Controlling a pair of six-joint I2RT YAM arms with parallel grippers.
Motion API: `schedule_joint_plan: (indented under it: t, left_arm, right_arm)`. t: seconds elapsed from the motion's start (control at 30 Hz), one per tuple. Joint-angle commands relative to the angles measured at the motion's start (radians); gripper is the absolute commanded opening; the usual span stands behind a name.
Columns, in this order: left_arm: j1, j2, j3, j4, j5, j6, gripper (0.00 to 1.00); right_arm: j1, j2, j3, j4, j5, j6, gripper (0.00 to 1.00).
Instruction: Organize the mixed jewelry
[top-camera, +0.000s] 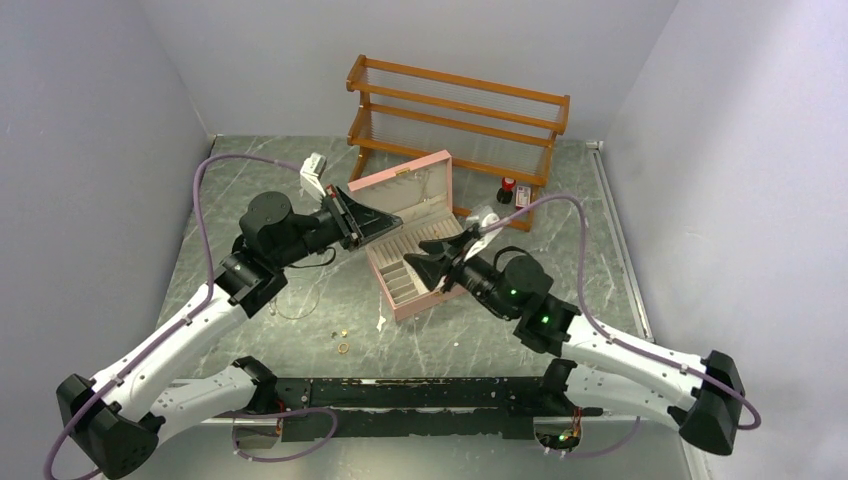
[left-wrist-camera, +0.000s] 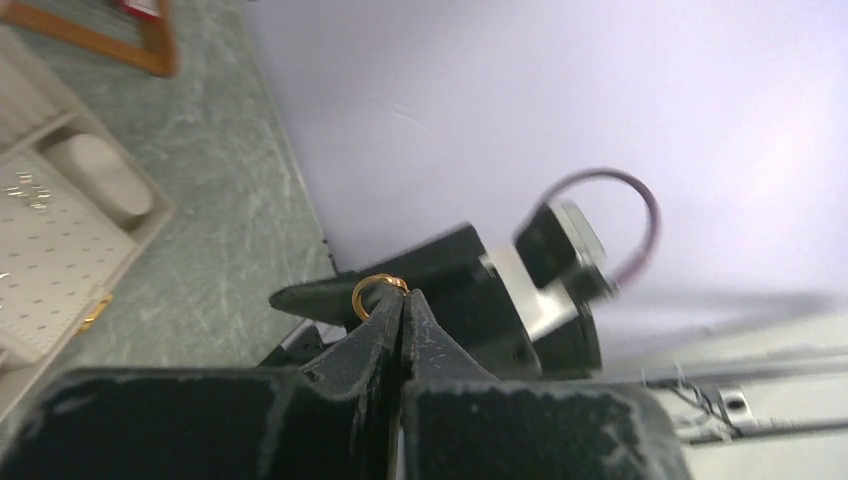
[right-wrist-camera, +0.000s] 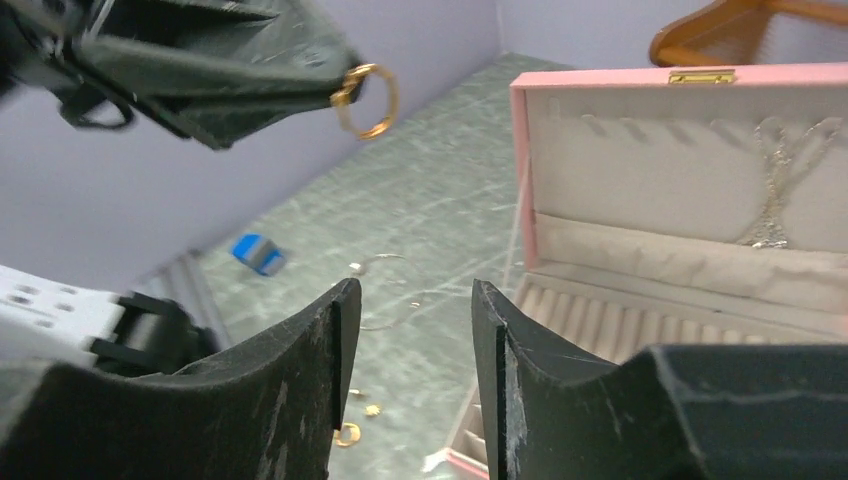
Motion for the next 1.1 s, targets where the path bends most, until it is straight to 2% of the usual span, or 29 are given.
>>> schedule_joint_plan:
  t: [0.0,0.2,0.33,0.43,0.73,1.0,1.07]
  left_arm:
    - [-0.005,-0.011,0.009,-0.174,-0.214,-0.02,0.05]
    - [-0.005,-0.025,-0.034,-0.174,-0.288,-0.092,0.05]
    - [-0.005,-0.041,-0.04,-0.204,-0.313,-0.101,0.05]
    - [-0.005,-0.056,-0.048,-0.219,-0.32,-0.106,0.05]
    - [-0.005,-0.068,-0.093,-0.185,-0.287,-0.135,0.05]
    - [-0.005,-0.071,-0.086,-0.196,-0.298,-0.129,0.05]
    - [-0.005,-0.07,-0.086,-0.194,-0.302,-0.128,0.05]
  right_arm:
    - [0.121,0.062,0.035,0.071,0.29,-0.342,0.5]
    - [0.287,0.221,0.047,0.308,0.512,-0.537,0.58]
    - [0.299,0.313,0.086,0.396,0.608,-0.566,0.58]
    - [0.299,0.331,0.088,0.445,0.608,-0.558,0.58]
    - [0.297,0.374,0.169,0.356,0.593,-0.514,0.62]
    - [0.295,0.377,0.181,0.313,0.61,-0.506,0.57]
    - [0.293,0.354,0.161,0.302,0.609,-0.493,0.61]
